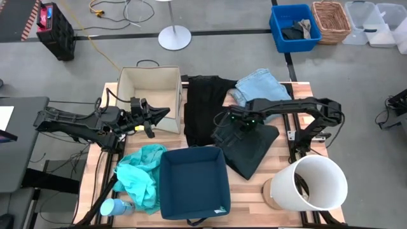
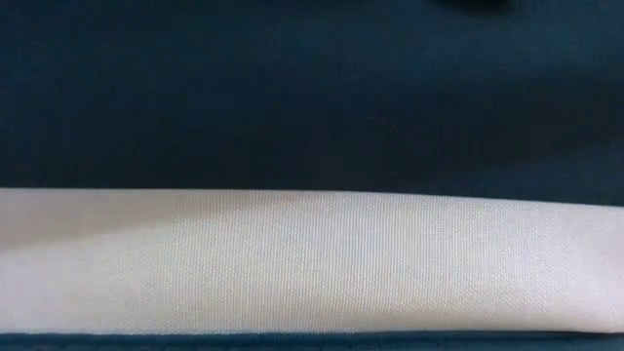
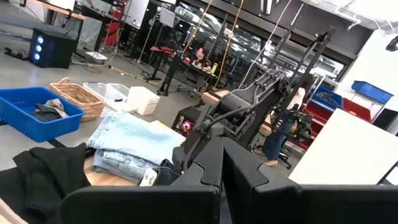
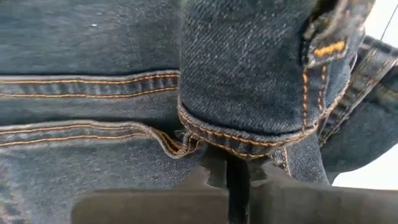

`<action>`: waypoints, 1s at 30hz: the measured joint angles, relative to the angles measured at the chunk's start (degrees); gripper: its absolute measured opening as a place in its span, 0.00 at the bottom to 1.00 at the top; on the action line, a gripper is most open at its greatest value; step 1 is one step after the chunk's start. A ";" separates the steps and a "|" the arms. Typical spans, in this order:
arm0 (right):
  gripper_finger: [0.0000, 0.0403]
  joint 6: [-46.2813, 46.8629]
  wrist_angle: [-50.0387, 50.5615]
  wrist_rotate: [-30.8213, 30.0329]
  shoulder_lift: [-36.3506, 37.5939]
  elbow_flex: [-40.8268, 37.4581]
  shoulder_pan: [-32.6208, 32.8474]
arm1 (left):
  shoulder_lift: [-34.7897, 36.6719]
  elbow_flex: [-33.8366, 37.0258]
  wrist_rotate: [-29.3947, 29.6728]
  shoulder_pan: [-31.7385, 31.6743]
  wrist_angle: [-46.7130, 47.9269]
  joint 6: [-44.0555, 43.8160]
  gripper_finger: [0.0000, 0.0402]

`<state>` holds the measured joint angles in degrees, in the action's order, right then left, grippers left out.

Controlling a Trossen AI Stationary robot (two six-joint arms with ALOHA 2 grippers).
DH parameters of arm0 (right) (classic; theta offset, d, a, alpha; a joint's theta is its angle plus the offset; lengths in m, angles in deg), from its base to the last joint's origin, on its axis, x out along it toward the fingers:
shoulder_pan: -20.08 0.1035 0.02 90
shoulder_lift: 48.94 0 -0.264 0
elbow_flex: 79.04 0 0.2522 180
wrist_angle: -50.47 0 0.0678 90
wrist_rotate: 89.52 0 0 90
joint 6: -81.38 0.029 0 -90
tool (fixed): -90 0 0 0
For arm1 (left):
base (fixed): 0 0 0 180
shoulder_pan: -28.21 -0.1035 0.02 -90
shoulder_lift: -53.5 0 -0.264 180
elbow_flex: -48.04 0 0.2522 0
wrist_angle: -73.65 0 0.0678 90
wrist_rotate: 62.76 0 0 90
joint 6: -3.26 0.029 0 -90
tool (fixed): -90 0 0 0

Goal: Sort clothes
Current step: Put the black denim jeans into the blue laundry bin

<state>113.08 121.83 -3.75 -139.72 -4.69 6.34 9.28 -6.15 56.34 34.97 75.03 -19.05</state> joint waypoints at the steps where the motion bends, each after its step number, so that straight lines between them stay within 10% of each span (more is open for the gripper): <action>1: 0.03 0.04 0.11 -0.04 0.04 -0.35 -0.07 | 0.01 0.00 0.00 0.00 0.00 0.00 0.00; 18: 0.69 -6.13 -2.73 -11.28 7.97 -0.45 -3.19 | 0.02 0.00 -0.02 0.00 0.09 0.15 0.00; 30: 0.76 -11.17 -0.25 -10.62 0.62 -0.45 -8.25 | -0.01 0.00 -0.02 0.00 0.94 0.13 0.00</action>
<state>101.92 121.58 -14.37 -139.10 -5.14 -1.92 9.27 -6.15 56.32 34.97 75.97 -18.92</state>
